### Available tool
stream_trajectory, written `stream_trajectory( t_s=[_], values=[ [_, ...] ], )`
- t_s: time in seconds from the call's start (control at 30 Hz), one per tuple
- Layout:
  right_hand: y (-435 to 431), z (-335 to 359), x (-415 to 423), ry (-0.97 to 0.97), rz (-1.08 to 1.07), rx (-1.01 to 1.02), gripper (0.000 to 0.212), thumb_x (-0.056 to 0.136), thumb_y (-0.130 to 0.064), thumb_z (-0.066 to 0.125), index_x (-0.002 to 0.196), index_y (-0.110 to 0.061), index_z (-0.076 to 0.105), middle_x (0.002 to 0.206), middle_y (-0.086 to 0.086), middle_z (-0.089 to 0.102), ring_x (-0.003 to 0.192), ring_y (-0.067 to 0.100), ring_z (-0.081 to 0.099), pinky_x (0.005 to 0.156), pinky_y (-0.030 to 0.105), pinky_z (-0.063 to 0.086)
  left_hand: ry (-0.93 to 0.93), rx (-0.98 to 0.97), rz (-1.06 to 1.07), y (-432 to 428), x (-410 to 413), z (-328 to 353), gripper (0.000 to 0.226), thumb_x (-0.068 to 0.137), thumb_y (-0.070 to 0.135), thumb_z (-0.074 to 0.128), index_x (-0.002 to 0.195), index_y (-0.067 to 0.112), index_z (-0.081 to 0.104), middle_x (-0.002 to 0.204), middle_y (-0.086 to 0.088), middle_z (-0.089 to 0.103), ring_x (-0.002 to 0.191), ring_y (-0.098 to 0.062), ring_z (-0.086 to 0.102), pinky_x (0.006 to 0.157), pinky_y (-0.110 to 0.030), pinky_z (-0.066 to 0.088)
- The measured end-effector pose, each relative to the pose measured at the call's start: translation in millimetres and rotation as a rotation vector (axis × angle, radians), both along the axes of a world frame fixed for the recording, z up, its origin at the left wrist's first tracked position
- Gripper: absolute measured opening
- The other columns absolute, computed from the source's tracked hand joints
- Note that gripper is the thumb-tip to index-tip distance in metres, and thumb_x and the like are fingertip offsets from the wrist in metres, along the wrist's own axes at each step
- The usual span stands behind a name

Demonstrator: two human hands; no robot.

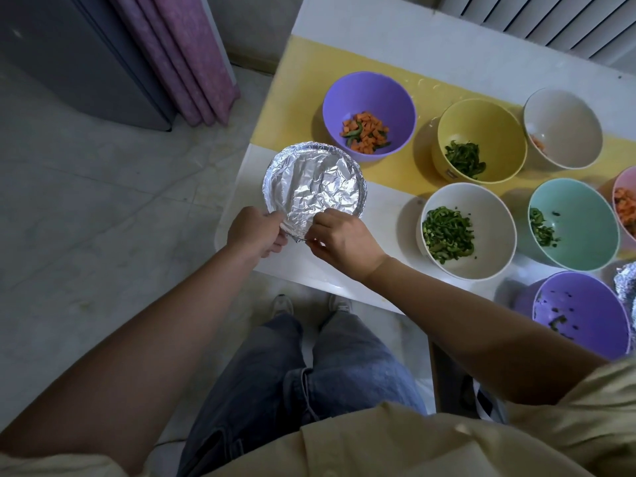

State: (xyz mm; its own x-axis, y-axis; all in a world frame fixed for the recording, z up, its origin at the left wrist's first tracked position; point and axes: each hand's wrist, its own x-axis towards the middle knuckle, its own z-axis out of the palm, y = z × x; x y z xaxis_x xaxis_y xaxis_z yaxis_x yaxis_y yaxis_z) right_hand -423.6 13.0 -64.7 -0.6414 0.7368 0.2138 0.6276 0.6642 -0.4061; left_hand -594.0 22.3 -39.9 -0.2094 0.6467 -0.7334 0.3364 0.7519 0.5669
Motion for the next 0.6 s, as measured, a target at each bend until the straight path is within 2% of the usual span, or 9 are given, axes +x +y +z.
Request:
stream_trajectory(
  t_s=[0.07, 0.1, 0.2, 0.3, 0.43, 0.47, 0.5, 0.57, 0.6],
  values=[
    [0.6, -0.6, -2.5, 0.004, -0.014, 0.007, 0.019, 0.086, -0.007, 0.058, 0.067, -0.004, 0.060, 0.069, 0.010, 0.054, 0.063, 0.030, 0.052, 0.053, 0.035, 0.044, -0.013, -0.071, 0.001, -6.7, 4.4, 1.7, 0.046, 0.091, 0.047, 0.056, 0.082, 0.003, 0.064, 0.078, -0.016, 0.073, 0.066, -0.027, 0.069, 0.068, -0.033, 0.051],
    [0.6, -0.1, -4.2, 0.009, -0.016, 0.006, 0.020, 0.086, -0.009, 0.055, 0.067, -0.004, 0.061, 0.069, 0.010, 0.055, 0.063, 0.030, 0.053, 0.052, 0.034, 0.044, -0.036, -0.107, -0.008, -10.6, 8.3, 2.3, 0.044, 0.092, 0.046, 0.056, 0.084, 0.003, 0.062, 0.075, -0.013, 0.072, 0.068, -0.027, 0.070, 0.068, -0.033, 0.052],
    [-0.5, 2.1, -9.9, 0.032, -0.016, -0.008, 0.023, 0.084, -0.012, 0.049, 0.067, -0.004, 0.062, 0.068, 0.009, 0.056, 0.062, 0.029, 0.054, 0.051, 0.032, 0.041, -0.132, -0.071, 0.048, -16.7, 19.9, 2.7, 0.019, 0.096, 0.016, 0.046, 0.088, 0.003, 0.057, 0.063, -0.010, 0.064, 0.061, -0.027, 0.062, 0.056, -0.026, 0.043],
    [0.5, 2.3, -13.3, 0.030, -0.027, -0.020, 0.026, 0.085, -0.014, 0.046, 0.067, -0.004, 0.063, 0.068, 0.010, 0.057, 0.062, 0.029, 0.055, 0.050, 0.030, 0.040, -0.115, -0.048, 0.075, -14.7, 21.1, 3.6, 0.021, 0.096, 0.011, 0.042, 0.088, 0.003, 0.059, 0.067, -0.013, 0.066, 0.063, -0.026, 0.063, 0.057, -0.025, 0.043],
    [0.9, 2.0, -13.7, 0.027, -0.040, -0.021, 0.022, 0.084, -0.010, 0.052, 0.067, -0.003, 0.063, 0.068, 0.011, 0.057, 0.062, 0.030, 0.056, 0.051, 0.030, 0.040, -0.115, -0.110, 0.087, -13.6, 19.8, 9.0, 0.027, 0.094, 0.025, 0.049, 0.088, 0.003, 0.064, 0.080, -0.014, 0.071, 0.071, -0.026, 0.068, 0.066, -0.028, 0.045],
    [0.2, 1.1, -13.4, 0.025, -0.044, -0.024, 0.018, 0.082, -0.009, 0.056, 0.067, -0.002, 0.064, 0.068, 0.011, 0.057, 0.062, 0.031, 0.056, 0.051, 0.030, 0.040, -0.109, -0.111, 0.087, -13.9, 20.3, 9.8, 0.027, 0.094, 0.024, 0.050, 0.089, 0.002, 0.064, 0.083, -0.015, 0.070, 0.070, -0.025, 0.068, 0.064, -0.026, 0.045],
    [-0.1, 0.1, -13.1, 0.024, -0.054, -0.025, 0.017, 0.082, -0.009, 0.057, 0.068, -0.002, 0.064, 0.068, 0.011, 0.058, 0.062, 0.031, 0.056, 0.050, 0.030, 0.042, -0.110, -0.093, 0.090, -14.1, 21.2, 9.6, 0.023, 0.095, 0.019, 0.049, 0.090, 0.001, 0.063, 0.084, -0.016, 0.069, 0.066, -0.022, 0.065, 0.054, -0.020, 0.045],
    [0.2, -0.4, -14.1, 0.021, -0.065, -0.037, 0.019, 0.083, -0.011, 0.056, 0.069, -0.002, 0.065, 0.070, 0.011, 0.058, 0.064, 0.031, 0.057, 0.051, 0.033, 0.046, -0.105, -0.044, 0.084, -13.3, 22.3, 10.3, 0.017, 0.096, 0.007, 0.045, 0.092, -0.001, 0.060, 0.080, -0.016, 0.064, 0.058, -0.016, 0.059, 0.035, -0.012, 0.037],
    [1.1, -0.1, -14.6, 0.025, -0.064, -0.052, 0.017, 0.084, -0.012, 0.059, 0.072, -0.002, 0.066, 0.071, 0.011, 0.059, 0.066, 0.032, 0.058, 0.052, 0.035, 0.048, -0.096, -0.029, 0.070, -12.8, 22.2, 11.1, 0.016, 0.096, 0.005, 0.044, 0.092, -0.001, 0.059, 0.077, -0.015, 0.063, 0.054, -0.014, 0.058, 0.032, -0.011, 0.033]
  ],
)
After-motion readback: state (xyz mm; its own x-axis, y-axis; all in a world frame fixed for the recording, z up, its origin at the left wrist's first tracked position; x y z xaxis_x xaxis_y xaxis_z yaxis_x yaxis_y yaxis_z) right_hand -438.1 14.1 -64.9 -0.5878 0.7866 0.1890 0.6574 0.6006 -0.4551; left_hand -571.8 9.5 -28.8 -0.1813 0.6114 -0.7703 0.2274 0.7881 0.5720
